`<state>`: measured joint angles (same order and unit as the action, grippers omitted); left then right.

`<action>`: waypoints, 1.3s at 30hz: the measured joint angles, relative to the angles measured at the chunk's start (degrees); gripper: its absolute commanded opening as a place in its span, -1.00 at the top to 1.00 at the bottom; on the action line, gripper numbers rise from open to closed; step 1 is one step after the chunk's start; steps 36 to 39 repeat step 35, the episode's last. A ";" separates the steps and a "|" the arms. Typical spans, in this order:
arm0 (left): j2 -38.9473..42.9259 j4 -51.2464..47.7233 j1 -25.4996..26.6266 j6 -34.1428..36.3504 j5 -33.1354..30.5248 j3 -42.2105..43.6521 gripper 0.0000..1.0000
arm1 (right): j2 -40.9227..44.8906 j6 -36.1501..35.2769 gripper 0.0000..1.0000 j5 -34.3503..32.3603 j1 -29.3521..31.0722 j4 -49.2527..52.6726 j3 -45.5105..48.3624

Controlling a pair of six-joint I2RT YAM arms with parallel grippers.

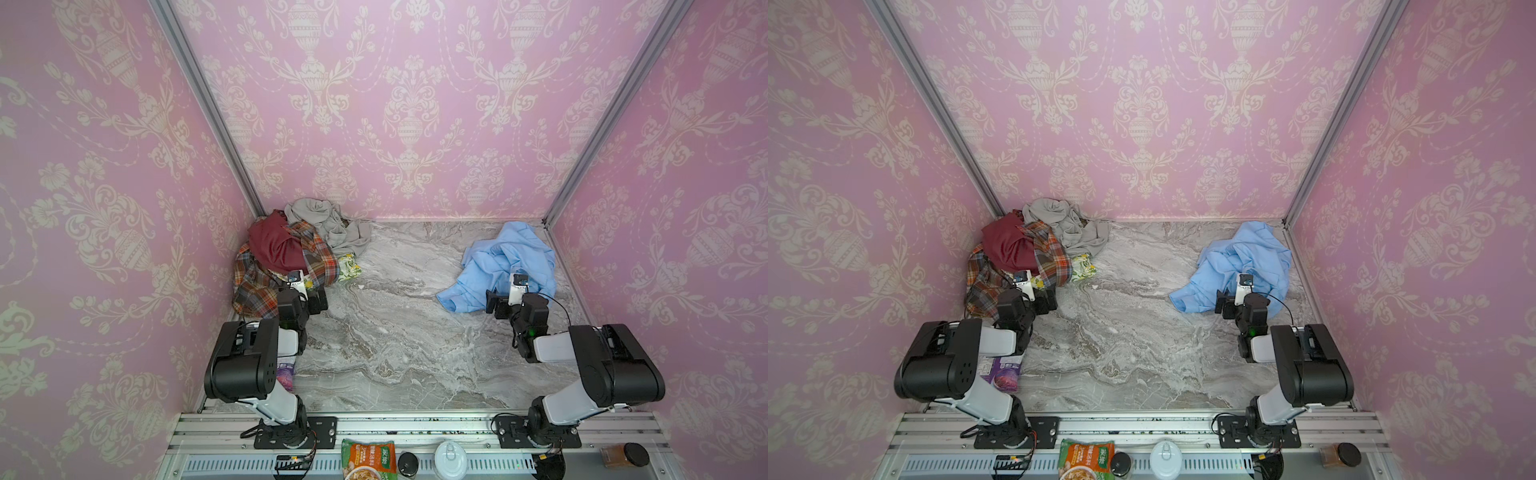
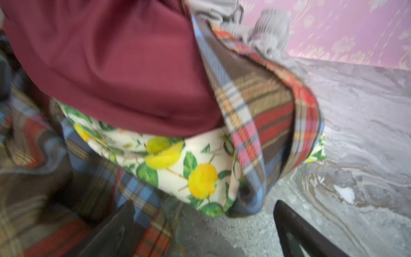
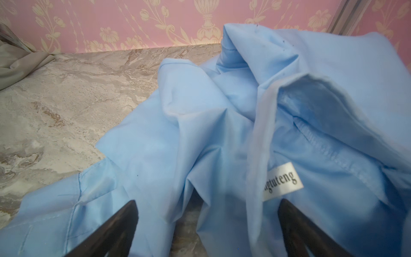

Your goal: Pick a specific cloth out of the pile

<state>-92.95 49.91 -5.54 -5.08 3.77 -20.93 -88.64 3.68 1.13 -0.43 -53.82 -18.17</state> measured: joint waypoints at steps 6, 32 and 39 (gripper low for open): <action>-0.48 3.32 1.49 1.01 -1.42 0.07 -0.98 | 0.00 -0.48 -1.00 0.44 0.00 0.28 -2.47; -0.57 6.69 1.60 1.40 -1.77 0.09 -0.99 | 0.00 -0.66 -1.00 0.83 0.11 0.31 -2.47; -0.57 6.69 1.60 1.42 -1.77 0.11 -0.99 | 0.00 -0.66 -1.00 1.03 0.11 0.31 -2.47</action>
